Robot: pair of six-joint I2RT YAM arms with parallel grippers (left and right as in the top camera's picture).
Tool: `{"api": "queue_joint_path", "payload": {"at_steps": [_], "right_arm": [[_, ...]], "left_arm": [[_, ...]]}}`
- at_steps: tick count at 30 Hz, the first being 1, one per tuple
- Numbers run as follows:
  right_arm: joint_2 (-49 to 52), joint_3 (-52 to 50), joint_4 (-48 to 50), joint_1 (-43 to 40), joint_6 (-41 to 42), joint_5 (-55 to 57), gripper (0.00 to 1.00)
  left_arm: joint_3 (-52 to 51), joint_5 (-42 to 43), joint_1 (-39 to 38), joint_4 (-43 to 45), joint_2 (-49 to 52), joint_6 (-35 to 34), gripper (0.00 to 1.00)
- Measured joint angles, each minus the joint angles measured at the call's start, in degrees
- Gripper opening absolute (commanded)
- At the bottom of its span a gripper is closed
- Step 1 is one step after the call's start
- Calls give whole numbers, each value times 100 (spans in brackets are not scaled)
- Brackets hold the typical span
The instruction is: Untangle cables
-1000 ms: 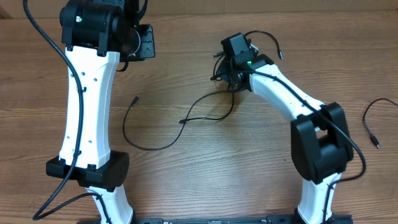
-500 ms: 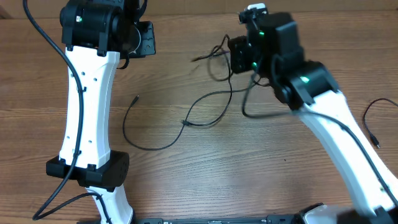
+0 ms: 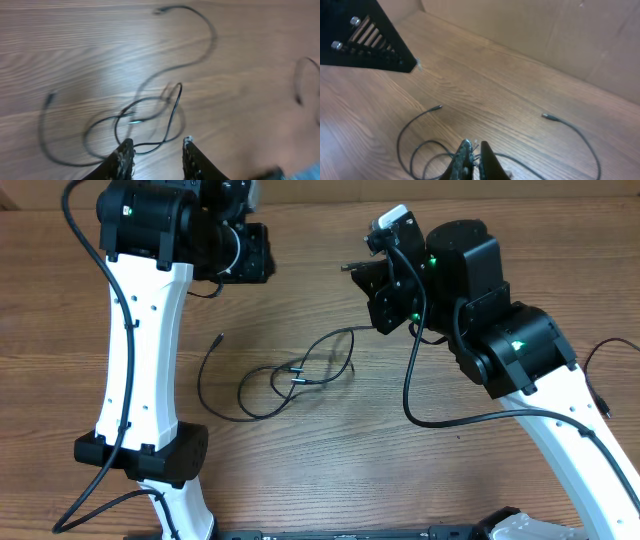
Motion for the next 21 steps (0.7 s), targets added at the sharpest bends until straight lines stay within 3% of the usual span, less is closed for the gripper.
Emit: {"api": "queue_joint_path", "payload": {"at_steps": [1,2,5,10,17,21], "right_arm": [[0,0,-46,2,17,-15,45],[0,0,-129,0,2,-17,56],[0,0,-533,0,44,-15,69],[48,0,-1202,0,339,24,69],[643,0,-2288,33,1764,61,67],[1056,0,-2433,282,2282,-118,68]], "left_arm": [[-17,57,-2,2,0,50,32],[-37,68,-2,-4,-2,79,31],[-109,-131,-2,2,-2,72,32],[-138,-420,4,-2,0,33,33],[-142,-501,4,-2,-2,4,32],[-142,-503,4,-2,0,-20,34]]}}
